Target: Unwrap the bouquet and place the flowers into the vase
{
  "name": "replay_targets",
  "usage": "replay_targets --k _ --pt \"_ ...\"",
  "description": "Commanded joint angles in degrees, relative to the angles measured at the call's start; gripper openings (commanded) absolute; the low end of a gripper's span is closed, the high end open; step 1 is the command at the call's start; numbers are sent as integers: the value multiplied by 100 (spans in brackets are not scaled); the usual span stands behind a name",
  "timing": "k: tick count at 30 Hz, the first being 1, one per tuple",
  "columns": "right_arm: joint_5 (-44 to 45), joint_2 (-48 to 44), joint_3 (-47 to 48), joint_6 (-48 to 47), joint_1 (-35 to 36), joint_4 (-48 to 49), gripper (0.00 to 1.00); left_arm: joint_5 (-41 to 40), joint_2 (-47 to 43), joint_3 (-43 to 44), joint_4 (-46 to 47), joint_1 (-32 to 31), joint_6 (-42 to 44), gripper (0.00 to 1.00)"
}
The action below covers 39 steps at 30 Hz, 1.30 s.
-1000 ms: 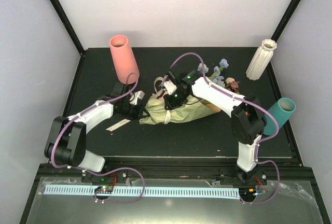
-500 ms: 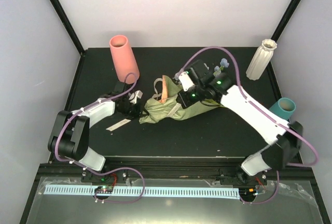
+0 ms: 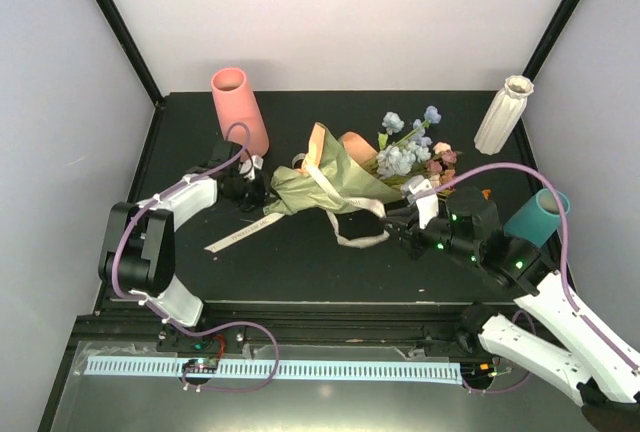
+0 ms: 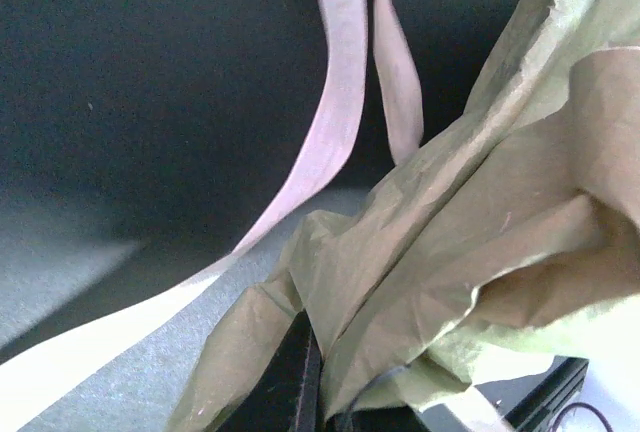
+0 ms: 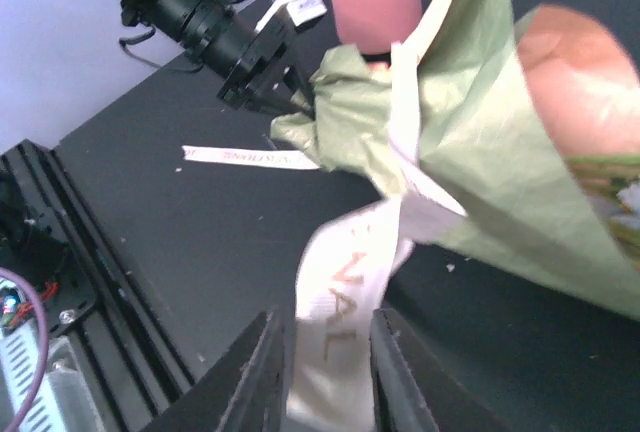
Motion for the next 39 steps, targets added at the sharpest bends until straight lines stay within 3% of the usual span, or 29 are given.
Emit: replay_targets --k 1,3,8,10,15,23,39 --pt "-635 -187 -532 415 -26 224 31 -69 135 475 -122 125 180 2" --pt "-920 -75 -598 524 -23 7 34 60 146 457 -149 125 383 2" --pt "-858 360 -432 595 -25 -256 66 108 -68 122 -331 21 929 1" --pt "-401 592 -321 646 -30 -285 69 111 -181 -34 -469 -77 1104 2" --pt "1222 1381 8 1234 -44 -363 68 -46 -822 -509 -591 -429 1102 2" --pt "531 3368 186 1467 -327 -206 51 -190 -1524 -1300 -541 -652 847 2" --pt "359 5817 1111 1318 -371 345 48 -184 -2016 -2178 -564 -827 786 2"
